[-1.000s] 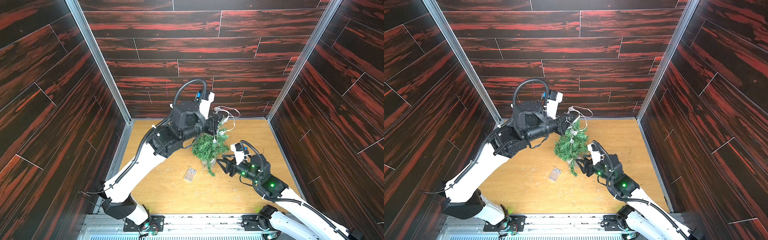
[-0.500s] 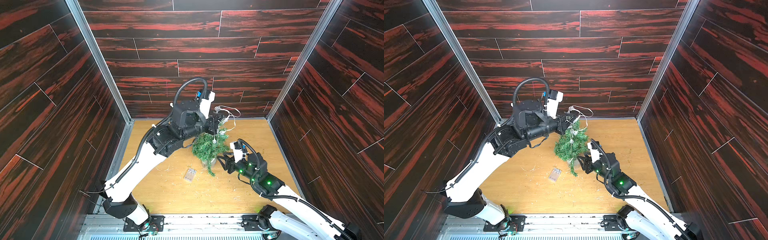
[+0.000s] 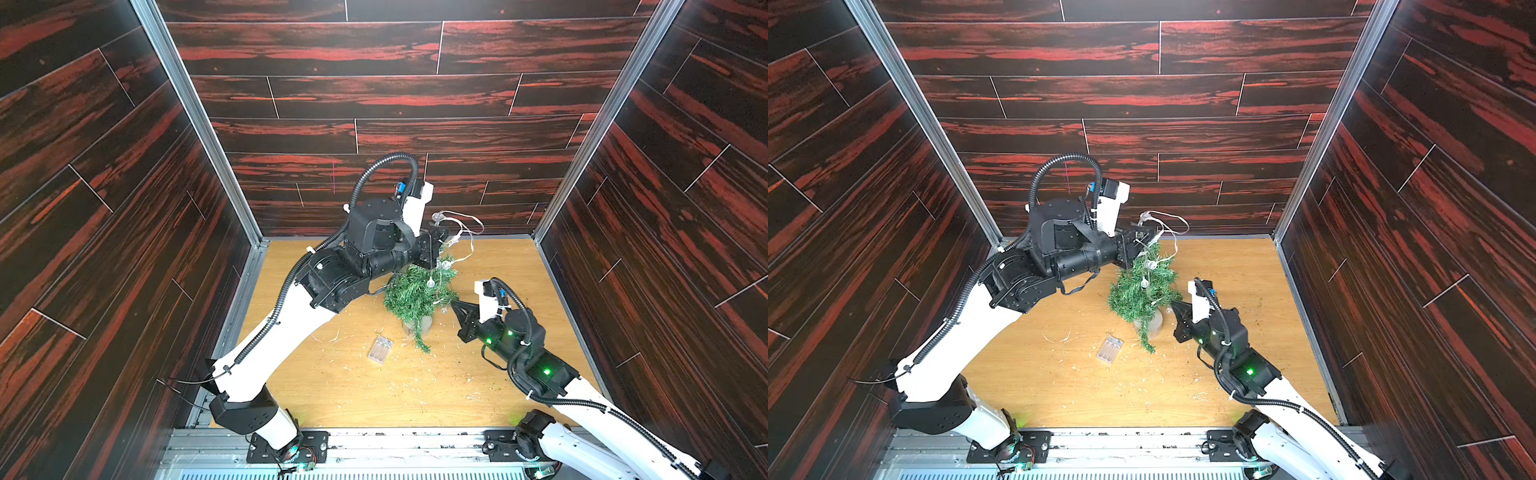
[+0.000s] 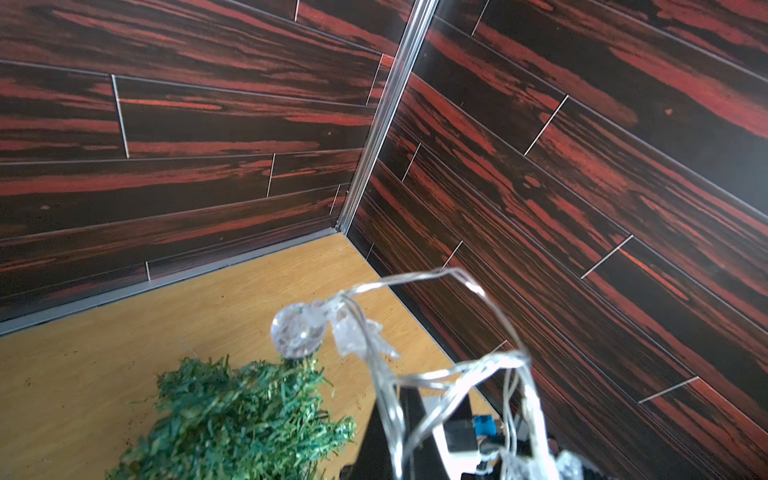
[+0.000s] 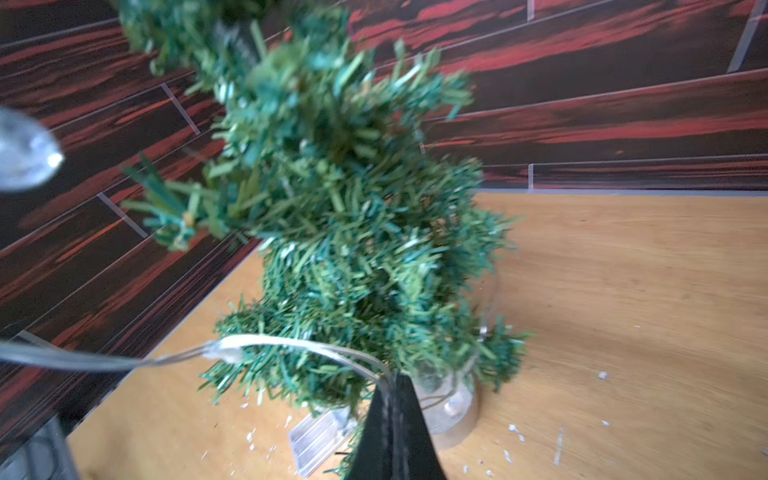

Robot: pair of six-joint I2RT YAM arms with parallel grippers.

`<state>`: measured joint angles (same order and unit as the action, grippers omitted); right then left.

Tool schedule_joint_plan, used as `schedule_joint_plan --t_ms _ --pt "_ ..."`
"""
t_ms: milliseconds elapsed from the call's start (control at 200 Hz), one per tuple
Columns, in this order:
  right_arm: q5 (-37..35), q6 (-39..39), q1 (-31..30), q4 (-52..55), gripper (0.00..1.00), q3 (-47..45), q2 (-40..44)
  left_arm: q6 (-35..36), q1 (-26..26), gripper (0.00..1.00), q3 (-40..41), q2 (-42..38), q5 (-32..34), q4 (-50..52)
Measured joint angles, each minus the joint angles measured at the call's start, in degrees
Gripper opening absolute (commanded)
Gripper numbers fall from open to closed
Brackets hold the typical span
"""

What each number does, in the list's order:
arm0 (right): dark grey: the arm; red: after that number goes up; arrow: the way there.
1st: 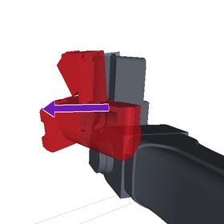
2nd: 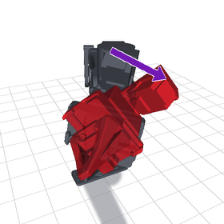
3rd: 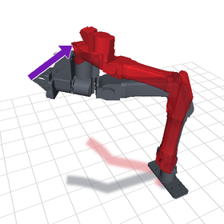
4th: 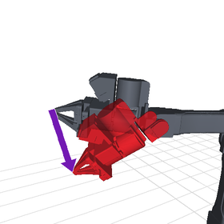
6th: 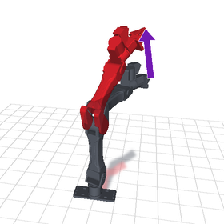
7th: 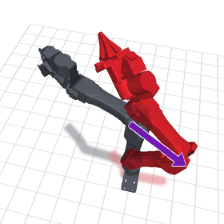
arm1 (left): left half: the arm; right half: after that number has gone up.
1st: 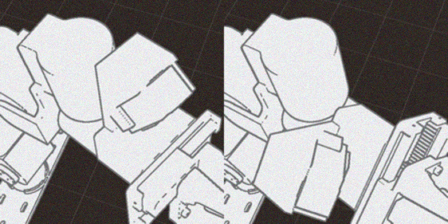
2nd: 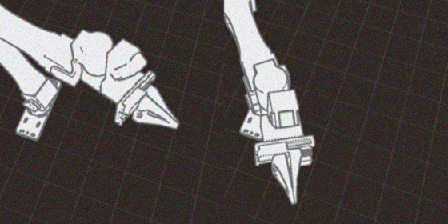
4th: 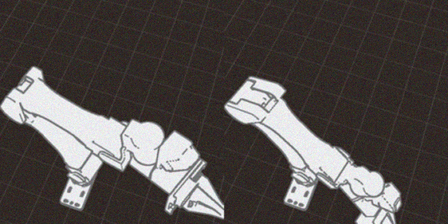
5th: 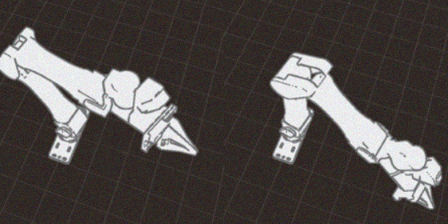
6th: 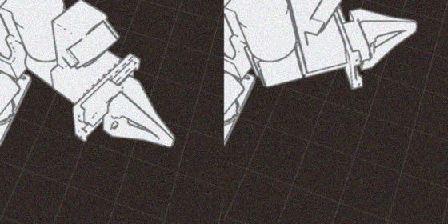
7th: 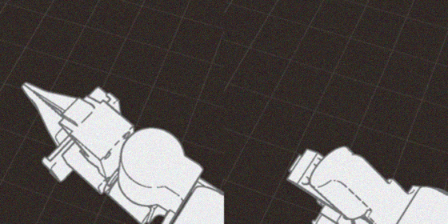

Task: Remove string lights from the small christmas tree
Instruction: Remove the light string from the Christmas tree.

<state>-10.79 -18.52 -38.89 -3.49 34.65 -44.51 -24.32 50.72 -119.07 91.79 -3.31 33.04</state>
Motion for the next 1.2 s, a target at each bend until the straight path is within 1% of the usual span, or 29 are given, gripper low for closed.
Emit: schedule_joint_plan --t_ms 170,346,406,456,526,656,732,932,1097,1203 --pt "-4.52 -0.33 0.02 1.75 0.00 0.00 2.62 -0.24 0.31 0.00 -0.92 0.22 -0.11 0.48" --pt "-10.43 0.50 0.48 4.59 0.00 0.04 3.89 -0.79 1.60 0.00 -4.22 2.54 -0.09 0.98" --pt "-11.23 1.25 1.88 5.49 0.00 0.35 3.85 -0.79 2.40 0.00 -5.07 3.52 -0.04 1.16" --pt "-11.23 1.66 4.35 6.32 0.00 0.85 3.74 -0.74 3.08 0.00 -5.73 4.35 0.02 1.44" --pt "-10.10 1.64 9.14 6.99 0.00 2.08 3.30 -0.70 3.72 0.00 -6.84 5.66 0.24 2.29" --pt "-4.07 0.33 19.61 6.71 0.00 5.90 0.68 -0.50 4.15 0.00 -8.92 7.63 0.63 3.28" --pt "-0.61 -0.35 23.04 5.51 0.00 8.72 -2.38 -0.13 4.15 0.00 -10.08 8.39 1.03 3.78" --pt "7.02 -1.20 23.65 1.29 0.00 16.96 -13.68 1.79 4.13 0.00 -14.69 10.05 2.78 6.36" --pt "10.27 -2.03 23.80 -1.31 0.00 23.65 -22.40 3.82 4.13 0.00 -18.47 11.61 4.48 8.04" --pt "11.74 -2.58 23.82 -1.84 0.00 28.06 -25.73 4.70 4.13 0.00 -20.13 12.55 5.18 9.40"
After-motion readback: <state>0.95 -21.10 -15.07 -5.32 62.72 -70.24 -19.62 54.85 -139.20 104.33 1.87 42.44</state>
